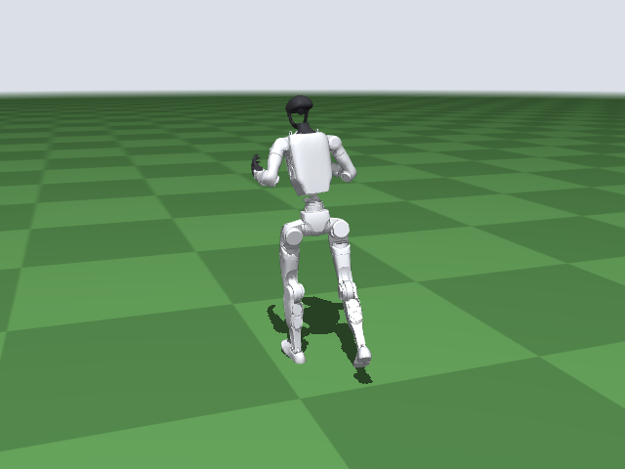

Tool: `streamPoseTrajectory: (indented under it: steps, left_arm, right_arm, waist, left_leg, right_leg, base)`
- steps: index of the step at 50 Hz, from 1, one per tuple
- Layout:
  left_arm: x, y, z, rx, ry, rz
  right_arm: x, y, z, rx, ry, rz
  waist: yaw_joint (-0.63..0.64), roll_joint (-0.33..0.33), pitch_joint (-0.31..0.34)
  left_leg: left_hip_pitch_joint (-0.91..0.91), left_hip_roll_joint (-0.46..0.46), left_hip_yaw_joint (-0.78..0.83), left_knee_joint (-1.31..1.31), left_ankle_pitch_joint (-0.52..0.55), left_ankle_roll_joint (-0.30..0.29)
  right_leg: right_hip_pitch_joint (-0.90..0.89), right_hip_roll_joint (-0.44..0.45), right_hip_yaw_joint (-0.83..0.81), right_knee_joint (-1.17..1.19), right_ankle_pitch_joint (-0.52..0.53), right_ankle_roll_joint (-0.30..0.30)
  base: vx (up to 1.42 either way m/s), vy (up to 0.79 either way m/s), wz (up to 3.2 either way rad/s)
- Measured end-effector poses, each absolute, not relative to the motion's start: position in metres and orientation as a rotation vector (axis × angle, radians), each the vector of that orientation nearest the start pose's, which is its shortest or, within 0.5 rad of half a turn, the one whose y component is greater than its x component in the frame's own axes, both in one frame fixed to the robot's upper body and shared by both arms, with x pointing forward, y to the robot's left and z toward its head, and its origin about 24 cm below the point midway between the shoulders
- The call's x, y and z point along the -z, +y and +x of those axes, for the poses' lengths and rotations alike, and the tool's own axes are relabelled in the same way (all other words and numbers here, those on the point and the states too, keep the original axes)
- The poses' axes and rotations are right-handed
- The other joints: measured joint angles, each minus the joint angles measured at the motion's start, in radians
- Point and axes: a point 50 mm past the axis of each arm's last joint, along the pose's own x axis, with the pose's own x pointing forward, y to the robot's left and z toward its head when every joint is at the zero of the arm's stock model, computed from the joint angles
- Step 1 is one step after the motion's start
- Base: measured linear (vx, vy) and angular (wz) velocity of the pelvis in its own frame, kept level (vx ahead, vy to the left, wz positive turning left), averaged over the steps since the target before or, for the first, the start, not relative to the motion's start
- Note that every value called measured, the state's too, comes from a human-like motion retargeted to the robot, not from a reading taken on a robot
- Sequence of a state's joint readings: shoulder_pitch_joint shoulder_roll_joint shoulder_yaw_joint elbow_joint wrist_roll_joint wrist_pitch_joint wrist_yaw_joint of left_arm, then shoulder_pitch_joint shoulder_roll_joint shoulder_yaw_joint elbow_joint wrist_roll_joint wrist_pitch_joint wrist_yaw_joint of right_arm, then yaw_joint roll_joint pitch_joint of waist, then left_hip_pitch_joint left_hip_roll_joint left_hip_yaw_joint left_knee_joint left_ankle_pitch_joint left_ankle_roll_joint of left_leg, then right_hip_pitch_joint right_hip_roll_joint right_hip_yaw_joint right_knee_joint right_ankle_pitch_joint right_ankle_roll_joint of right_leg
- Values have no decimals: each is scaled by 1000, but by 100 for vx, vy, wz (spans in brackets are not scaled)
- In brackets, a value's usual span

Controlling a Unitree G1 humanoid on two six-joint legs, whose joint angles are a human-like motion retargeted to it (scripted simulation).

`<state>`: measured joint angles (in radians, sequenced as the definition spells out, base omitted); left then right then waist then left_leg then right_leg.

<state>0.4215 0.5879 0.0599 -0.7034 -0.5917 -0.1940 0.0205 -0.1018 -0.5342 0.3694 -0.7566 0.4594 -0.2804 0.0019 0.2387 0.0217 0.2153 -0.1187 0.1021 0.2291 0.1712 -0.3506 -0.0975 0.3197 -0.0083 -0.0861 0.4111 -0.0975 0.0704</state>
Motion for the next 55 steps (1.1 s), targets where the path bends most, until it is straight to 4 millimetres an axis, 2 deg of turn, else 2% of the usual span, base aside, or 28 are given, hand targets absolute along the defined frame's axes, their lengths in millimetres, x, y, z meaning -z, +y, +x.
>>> streamPoseTrajectory:
  steps: [2,3,5,8,10,11,13,15,18,20,22,23,25,28,30,32,33,35,37,38,40,42,43,45,47,50,53,55]
  left_arm:
    - [-173,184,197,224,-571,-29]
    - [-191,175,212,219,-692,-52]
    - [-234,158,226,254,-911,-92]
    - [-294,145,212,314,-1230,-190]
    - [-318,138,208,217,-1343,-163]
    - [-321,137,204,191,-1373,-181]
    - [-317,137,199,152,-1390,-168]
    - [-303,140,197,138,-1350,-77]
    - [-261,146,214,164,-1106,-27]
    - [-210,159,227,120,-826,-32]
    - [-156,183,218,62,-556,-28]
    - [-136,196,204,39,-452,-45]
    - [-120,222,168,-6,-297,-96]
    - [-121,244,133,-45,-177,-36]
    - [-126,248,121,-22,-151,45]
    - [-130,244,122,22,-177,65]
    - [-132,239,127,48,-205,65]
    - [-135,225,151,100,-290,72]
    - [-147,205,192,118,-447,48]
    - [-158,193,212,140,-522,43]
    - [-195,171,237,212,-702,29]
    - [-241,153,232,306,-927,-31]
    - [-262,147,224,344,-1033,-79]
    - [-289,139,213,296,-1184,-69]
    - [-301,141,198,267,-1291,-87]
    - [-294,146,187,237,-1304,-30]
    - [-264,152,196,225,-1145,85]
    - [-227,163,213,200,-923,137]
  right_arm:
    - [-182,-113,191,-615,-677,79]
    - [-161,-116,197,-578,-595,4]
    - [-133,-132,194,-499,-459,-20]
    - [-133,-159,170,-429,-416,-7]
    - [-145,-176,159,-416,-383,65]
    - [-145,-179,157,-422,-357,39]
    - [-140,-182,153,-435,-312,-6]
    - [-136,-177,155,-457,-303,-38]
    - [-137,-165,182,-453,-379,-18]
    - [-148,-155,208,-427,-461,-3]
    - [-180,-144,228,-416,-636,-34]
    - [-202,-137,230,-421,-747,-32]
    - [-242,-124,220,-431,-959,57]
    - [-272,-112,186,-500,-1165,224]
    - [-274,-108,166,-616,-1206,267]
    - [-263,-106,157,-725,-1149,250]
    - [-255,-106,158,-756,-1092,229]
    - [-231,-105,172,-754,-926,176]
    - [-186,-105,198,-652,-708,33]
    - [-158,-109,207,-594,-576,-5]
    - [-114,-127,206,-493,-370,-36]
    - [-102,-149,185,-445,-291,-8]
    - [-105,-162,174,-427,-277,-6]
    - [-116,-187,155,-378,-214,75]
    - [-113,-203,142,-339,-140,13]
    - [-107,-217,127,-306,-50,-96]
    - [-106,-220,134,-311,-64,-175]
    - [-102,-220,153,-300,-92,-176]
  waist:
    - [-55,-28,29]
    - [-80,-51,32]
    - [-145,-82,-2]
    - [-321,-59,-78]
    - [-459,-29,-118]
    - [-513,-29,-119]
    - [-585,-48,-106]
    - [-592,-96,-60]
    - [-495,-89,-6]
    - [-409,-51,15]
    - [-317,-43,-6]
    - [-265,-58,-29]
    - [-141,-123,-85]
    - [53,-188,-136]
    - [131,-145,-128]
    - [133,-63,-94]
    - [117,-27,-78]
    - [64,7,-41]
    - [9,-40,1]
    - [-14,-75,9]
    - [-68,-123,0]
    - [-161,-120,-38]
    - [-225,-106,-62]
    - [-363,-81,-112]
    - [-479,-86,-124]
    - [-554,-117,-85]
    - [-495,-134,-12]
    - [-431,-110,28]
  left_leg:
    - [13,-17,-34,139,-83,49]
    - [6,-32,-41,206,-140,89]
    - [9,-56,-45,266,-207,119]
    - [87,-73,-113,216,-150,107]
    - [145,-93,-195,166,-16,89]
    - [202,-107,-236,141,75,85]
    - [320,-131,-301,124,237,89]
    - [380,-173,-317,249,289,122]
    - [145,-170,-217,742,92,198]
    - [-37,-121,-167,958,-50,241]
    - [-201,-104,-131,1001,-142,263]
    - [-266,-105,-103,966,-157,268]
    - [-344,-105,-13,788,-130,259]
    - [-280,-83,170,296,14,152]
    - [-169,-53,244,15,46,24]
    - [-84,-5,226,-66,13,-67]
    - [-55,20,188,-59,20,-85]
    - [-14,42,86,14,60,-50]
    - [-17,-1,9,173,-29,75]
    - [-27,-31,-12,250,-94,122]
    - [-21,-73,-39,333,-179,148]
    - [31,-82,-82,325,-191,122]
    - [58,-83,-118,312,-177,107]
    - [100,-92,-198,290,-107,77]
    - [182,-106,-277,280,-1,55]
    - [335,-79,-297,311,94,76]
    - [294,-17,-185,657,-69,193]
    - [174,-27,-182,914,-187,262]
  right_leg:
    - [-143,-54,-70,232,-176,-34]
    - [-242,-80,-71,330,-257,-59]
    - [-438,-101,-68,422,-357,-58]
    - [-585,-89,-153,223,-334,3]
    - [-607,-99,-251,-48,-227,65]
    - [-595,-106,-277,-167,-189,96]
    - [-568,-123,-276,-320,-167,151]
    - [-522,-152,-202,-350,-161,182]
    - [-523,-147,-117,-210,-148,101]
    - [-533,-115,-94,-70,-262,22]
    - [-509,-100,-72,-14,-348,-4]
    - [-480,-101,-58,-24,-357,-1]
    - [-407,-116,-18,-79,-311,21]
    - [-243,-112,59,-188,-86,61]
    - [-71,-63,109,-253,73,70]
    - [57,-14,90,-209,96,36]
    - [76,3,44,-134,58,6]
    - [31,-5,-71,87,-70,-50]
    - [-118,-71,-109,320,-231,-89]
    - [-215,-103,-95,410,-299,-91]
    - [-401,-137,-67,482,-373,-75]
    - [-515,-144,-95,376,-364,-42]
    - [-547,-146,-127,274,-339,-19]
    - [-580,-165,-191,-1,-228,54]
    - [-569,-203,-200,-241,-128,115]
    - [-537,-269,-156,-395,-156,183]
    - [-494,-321,-207,-343,-56,191]
    - [-492,-353,-248,-203,-21,175]
  base:
    - [147,19,52]
    - [146,15,32]
    - [149,13,42]
    - [159,8,130]
    - [168,-8,195]
    - [176,-22,174]
    - [180,-33,108]
    - [172,-35,10]
    - [154,-28,-69]
    - [151,-22,-78]
    - [158,-20,-82]
    - [166,-18,-104]
    - [174,-14,-137]
    - [183,3,-162]
    - [188,23,-113]
    - [183,29,-16]
    - [173,28,47]
    - [161,24,89]
    - [148,15,99]
    - [144,9,90]
    - [147,5,92]
    - [156,1,138]
    - [160,-6,195]
    - [162,-18,233]
    - [166,-40,233]
    - [162,-61,158]
    - [140,-66,40]
    - [125,-42,16]
